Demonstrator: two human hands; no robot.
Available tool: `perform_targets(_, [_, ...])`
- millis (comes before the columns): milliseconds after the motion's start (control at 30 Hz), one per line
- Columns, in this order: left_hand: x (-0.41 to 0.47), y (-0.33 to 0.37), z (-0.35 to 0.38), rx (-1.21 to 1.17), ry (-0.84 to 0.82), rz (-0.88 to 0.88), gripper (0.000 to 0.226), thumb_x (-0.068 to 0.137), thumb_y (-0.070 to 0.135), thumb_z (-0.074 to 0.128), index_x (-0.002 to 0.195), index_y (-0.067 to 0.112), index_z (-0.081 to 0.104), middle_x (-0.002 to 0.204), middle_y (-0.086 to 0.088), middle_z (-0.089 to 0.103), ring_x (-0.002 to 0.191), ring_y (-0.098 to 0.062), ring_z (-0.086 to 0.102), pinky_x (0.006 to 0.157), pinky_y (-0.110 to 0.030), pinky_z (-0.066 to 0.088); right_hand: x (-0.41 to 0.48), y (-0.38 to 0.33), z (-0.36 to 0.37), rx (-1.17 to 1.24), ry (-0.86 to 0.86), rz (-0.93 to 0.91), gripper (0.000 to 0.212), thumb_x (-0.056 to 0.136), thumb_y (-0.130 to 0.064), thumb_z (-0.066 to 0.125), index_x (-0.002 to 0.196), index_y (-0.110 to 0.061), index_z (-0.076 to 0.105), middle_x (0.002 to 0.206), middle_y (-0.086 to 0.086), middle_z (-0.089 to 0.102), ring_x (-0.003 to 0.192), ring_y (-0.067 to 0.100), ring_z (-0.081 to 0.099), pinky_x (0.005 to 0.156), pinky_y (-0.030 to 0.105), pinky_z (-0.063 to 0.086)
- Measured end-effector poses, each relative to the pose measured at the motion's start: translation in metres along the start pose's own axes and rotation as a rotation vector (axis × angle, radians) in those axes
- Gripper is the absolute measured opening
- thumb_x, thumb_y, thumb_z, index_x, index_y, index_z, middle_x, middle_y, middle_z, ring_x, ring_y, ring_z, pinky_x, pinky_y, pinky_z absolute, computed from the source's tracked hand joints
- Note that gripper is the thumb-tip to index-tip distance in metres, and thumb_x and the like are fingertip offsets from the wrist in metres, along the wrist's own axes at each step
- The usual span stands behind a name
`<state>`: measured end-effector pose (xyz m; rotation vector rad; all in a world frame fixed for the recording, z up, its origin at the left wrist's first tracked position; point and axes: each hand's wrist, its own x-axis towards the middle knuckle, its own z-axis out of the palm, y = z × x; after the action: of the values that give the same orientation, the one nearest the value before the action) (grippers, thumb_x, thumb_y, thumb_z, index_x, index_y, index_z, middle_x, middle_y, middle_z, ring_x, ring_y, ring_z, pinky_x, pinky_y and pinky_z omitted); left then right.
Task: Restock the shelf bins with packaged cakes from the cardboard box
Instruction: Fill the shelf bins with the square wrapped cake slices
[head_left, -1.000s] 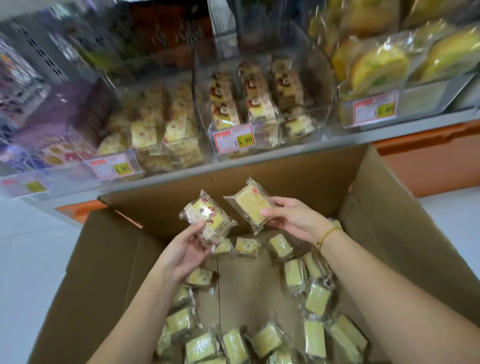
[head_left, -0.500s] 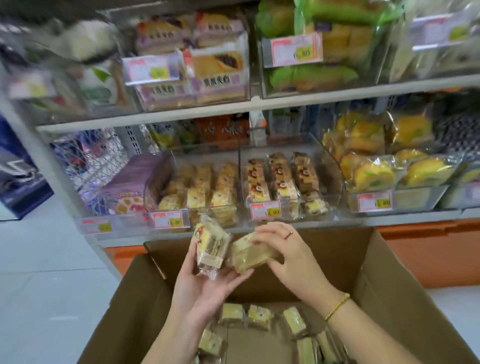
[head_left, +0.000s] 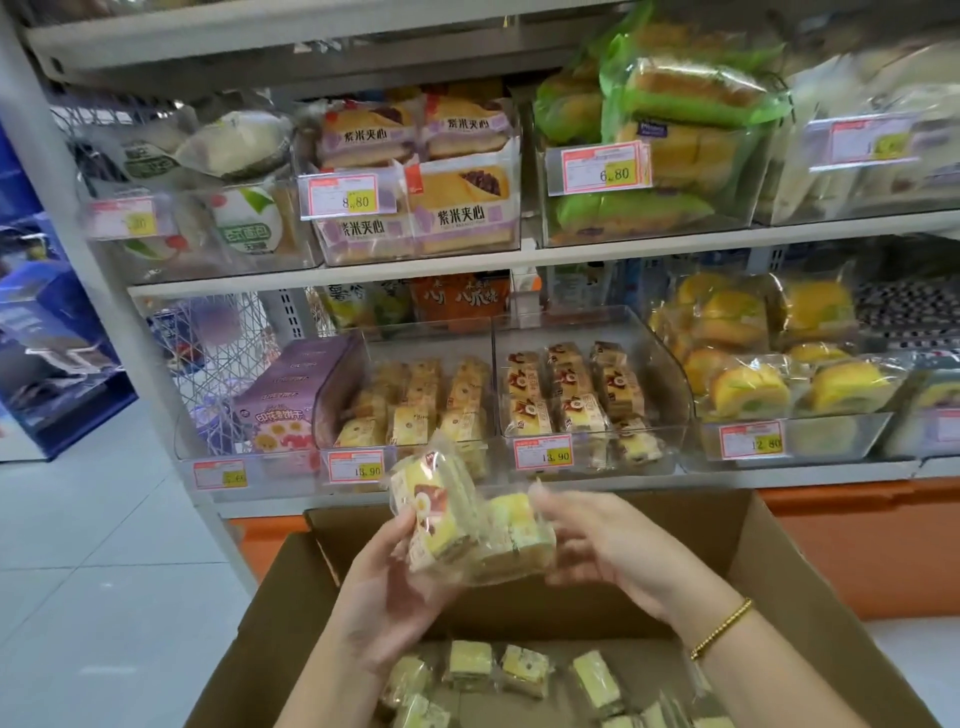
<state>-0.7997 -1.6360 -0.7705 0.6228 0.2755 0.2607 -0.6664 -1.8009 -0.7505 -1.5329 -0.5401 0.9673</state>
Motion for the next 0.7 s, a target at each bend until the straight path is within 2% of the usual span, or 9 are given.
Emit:
perform_targets(100, [0.003,-0.002,0.002,0.031,0.006,-0.01,0.08,0.034,0.02,0.098,0.107,0.001,0.072,0.12,-0.027,0.063,0.103,-0.039,0.066,0.083,-0.05,0.056,0.004,0.008,0.007,0.072,-0.03,0.095,0.051,0.072,-0.033,0.077,0.115,-0.008,0.063,0.104,0.011,0.072,0.078,0.019,0.069,0.067,0.026,0.057])
perform_targets(167, [0.005,-0.003,0.006,-0.036,0.03,0.009,0.082,0.04,0.019,0.096,0.115,0.002,0.069,0.125,-0.026,0.06,0.114,-0.04,0.06,0.102,-0.053,0.044,0.011,0.017,0.016,0.347,0.044,0.081,0.051,0.069,-0.022,0.078,0.113,0.001,0.064,0.104,0.015,0.072,0.082,0.019,0.07,0.069,0.026,0.057])
perform_targets(267, [0.011,0.002,0.012,-0.109,0.093,0.028,0.066,0.071,0.022,0.078,0.129,0.002,0.056,0.126,-0.025,0.06,0.121,-0.04,0.055,0.109,-0.052,0.036,0.023,0.023,0.038,0.697,0.156,0.036,0.046,0.073,-0.016,0.075,0.113,0.003,0.064,0.104,0.015,0.072,0.097,0.022,0.069,0.083,0.03,0.055])
perform_targets(333, [0.016,0.009,0.012,-0.13,0.133,0.052,0.055,0.082,0.024,0.063,0.131,0.002,0.053,0.125,-0.024,0.061,0.12,-0.037,0.056,0.11,-0.047,0.035,0.03,0.02,0.055,0.672,0.222,0.006,0.038,0.077,-0.026,0.072,0.106,-0.002,0.069,0.098,0.01,0.074,0.094,0.021,0.067,0.083,0.03,0.054])
perform_targets(400, [0.02,0.022,0.012,-0.13,0.157,0.093,0.053,0.083,0.023,0.061,0.13,0.002,0.055,0.123,-0.021,0.063,0.118,-0.034,0.059,0.104,-0.041,0.043,0.038,0.011,0.071,0.557,0.243,-0.01,0.032,0.081,-0.035,0.068,0.098,-0.009,0.073,0.086,0.006,0.074,0.083,0.019,0.064,0.076,0.029,0.055])
perform_targets(467, [0.023,0.039,0.011,-0.098,0.173,0.133,0.049,0.082,0.023,0.061,0.126,0.002,0.057,0.119,-0.019,0.066,0.113,-0.03,0.063,0.085,-0.035,0.057,0.051,-0.001,0.084,0.462,0.224,-0.015,0.03,0.084,-0.037,0.065,0.098,-0.012,0.072,0.083,0.004,0.075,0.077,0.017,0.067,0.074,0.029,0.057])
perform_targets(533, [0.03,0.057,0.006,-0.086,0.185,0.143,0.046,0.081,0.023,0.062,0.122,0.003,0.059,0.117,-0.018,0.067,0.107,-0.028,0.066,0.07,-0.031,0.059,0.069,-0.016,0.095,0.437,0.197,-0.02,0.025,0.09,-0.033,0.061,0.102,-0.012,0.07,0.085,0.005,0.076,0.077,0.017,0.069,0.077,0.031,0.058])
perform_targets(633, [0.043,0.084,0.0,-0.023,0.212,0.181,0.037,0.078,0.021,0.063,0.112,0.007,0.065,0.107,-0.014,0.071,0.092,-0.023,0.071,0.063,-0.027,0.059,0.109,-0.039,0.094,0.379,0.206,-0.033,0.026,0.095,-0.032,0.056,0.105,-0.011,0.068,0.09,0.009,0.074,0.079,0.022,0.064,0.075,0.032,0.054])
perform_targets(700, [0.055,0.108,-0.014,0.032,0.245,0.231,0.035,0.078,0.021,0.062,0.112,0.01,0.066,0.105,-0.011,0.072,0.094,-0.023,0.07,0.069,-0.03,0.058,0.149,-0.06,0.086,0.271,0.236,-0.052,0.028,0.093,-0.034,0.058,0.104,-0.01,0.067,0.096,0.011,0.072,0.081,0.022,0.063,0.078,0.033,0.051])
